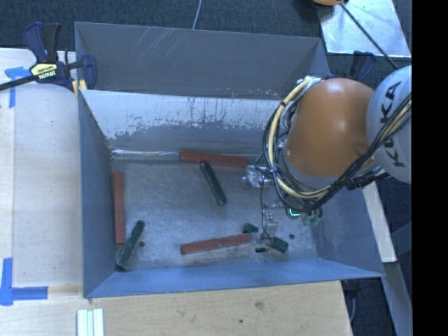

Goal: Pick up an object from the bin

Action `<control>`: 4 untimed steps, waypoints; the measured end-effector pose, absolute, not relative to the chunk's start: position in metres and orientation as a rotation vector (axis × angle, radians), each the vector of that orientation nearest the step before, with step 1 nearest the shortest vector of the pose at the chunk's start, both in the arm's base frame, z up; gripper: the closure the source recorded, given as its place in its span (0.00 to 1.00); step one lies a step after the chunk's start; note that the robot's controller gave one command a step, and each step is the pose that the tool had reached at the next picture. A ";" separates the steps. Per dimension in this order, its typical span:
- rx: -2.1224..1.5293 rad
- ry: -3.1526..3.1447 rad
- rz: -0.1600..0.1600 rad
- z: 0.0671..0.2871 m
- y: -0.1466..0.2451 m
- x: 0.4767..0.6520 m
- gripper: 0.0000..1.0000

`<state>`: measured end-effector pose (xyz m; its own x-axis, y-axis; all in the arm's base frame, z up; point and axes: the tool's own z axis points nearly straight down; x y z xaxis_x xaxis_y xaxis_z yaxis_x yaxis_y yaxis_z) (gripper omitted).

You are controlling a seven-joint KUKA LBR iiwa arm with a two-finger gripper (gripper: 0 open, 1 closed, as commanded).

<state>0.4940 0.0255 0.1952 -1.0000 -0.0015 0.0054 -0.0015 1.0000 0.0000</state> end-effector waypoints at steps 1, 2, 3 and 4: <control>0.001 -3.144 0.000 0.199 0.025 0.496 0.00; -0.006 -3.150 -0.001 0.134 0.014 0.500 0.00; 0.386 -3.119 0.000 0.070 0.004 0.496 1.00; 0.386 -3.119 -0.001 0.070 0.004 0.496 1.00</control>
Offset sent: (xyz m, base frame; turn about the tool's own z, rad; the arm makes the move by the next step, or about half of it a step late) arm 0.0066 -0.0234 -0.1252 0.0087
